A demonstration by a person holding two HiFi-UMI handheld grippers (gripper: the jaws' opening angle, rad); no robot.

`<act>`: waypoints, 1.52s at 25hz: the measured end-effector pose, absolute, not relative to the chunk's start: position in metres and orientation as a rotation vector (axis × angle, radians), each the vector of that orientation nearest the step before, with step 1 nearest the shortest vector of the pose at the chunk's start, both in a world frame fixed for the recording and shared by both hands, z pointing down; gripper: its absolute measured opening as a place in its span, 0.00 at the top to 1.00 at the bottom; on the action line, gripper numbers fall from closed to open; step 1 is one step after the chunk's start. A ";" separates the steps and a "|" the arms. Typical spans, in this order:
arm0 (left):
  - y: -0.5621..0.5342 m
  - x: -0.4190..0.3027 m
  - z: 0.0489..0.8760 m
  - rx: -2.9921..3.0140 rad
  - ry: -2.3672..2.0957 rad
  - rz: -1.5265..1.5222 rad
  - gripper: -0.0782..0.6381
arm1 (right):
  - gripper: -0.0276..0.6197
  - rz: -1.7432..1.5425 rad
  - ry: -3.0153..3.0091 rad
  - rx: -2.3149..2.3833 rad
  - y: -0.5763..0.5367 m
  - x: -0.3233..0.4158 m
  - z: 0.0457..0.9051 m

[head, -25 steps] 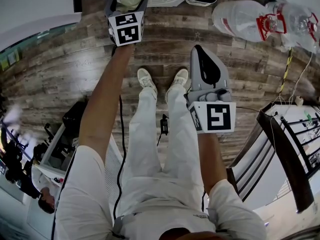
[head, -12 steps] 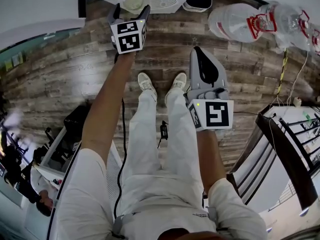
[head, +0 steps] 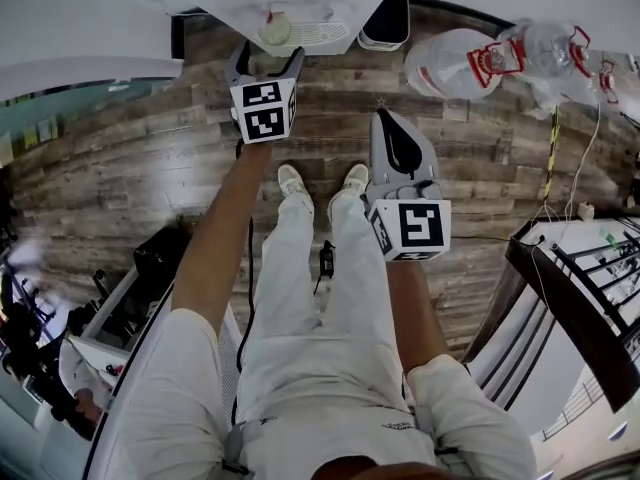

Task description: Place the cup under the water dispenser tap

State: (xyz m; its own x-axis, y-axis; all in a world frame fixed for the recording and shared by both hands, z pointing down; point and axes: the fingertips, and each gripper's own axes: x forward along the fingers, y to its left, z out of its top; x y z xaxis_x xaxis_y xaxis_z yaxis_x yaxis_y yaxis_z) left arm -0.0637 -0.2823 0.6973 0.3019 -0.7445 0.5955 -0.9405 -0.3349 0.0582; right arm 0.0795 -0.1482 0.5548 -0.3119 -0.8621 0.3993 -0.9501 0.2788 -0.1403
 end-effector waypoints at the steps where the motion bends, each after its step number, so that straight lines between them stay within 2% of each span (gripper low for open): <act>1: -0.278 -0.063 0.687 2.189 -1.499 0.669 0.34 | 0.96 0.518 -2.305 1.674 -0.147 0.079 0.548; 4: -0.265 -0.064 0.653 2.213 -1.494 0.657 0.36 | 0.96 0.503 -2.314 1.668 -0.144 0.076 0.523; 21: -0.169 -0.061 0.430 2.338 -1.506 0.449 0.62 | 0.96 0.484 -2.410 1.649 -0.111 0.053 0.376; 38: -0.093 -0.063 0.275 2.429 -1.537 0.273 0.86 | 0.96 0.439 -2.540 1.670 -0.082 0.034 0.261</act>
State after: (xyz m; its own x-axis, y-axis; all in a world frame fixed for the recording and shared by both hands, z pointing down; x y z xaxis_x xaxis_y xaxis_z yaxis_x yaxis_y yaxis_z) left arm -0.0630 -0.0929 0.2755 0.4246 -0.8576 0.2904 -0.9051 -0.4101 0.1123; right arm 0.0336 -0.0821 0.2614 -0.4071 -0.8882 0.2132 -0.9082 0.3687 -0.1980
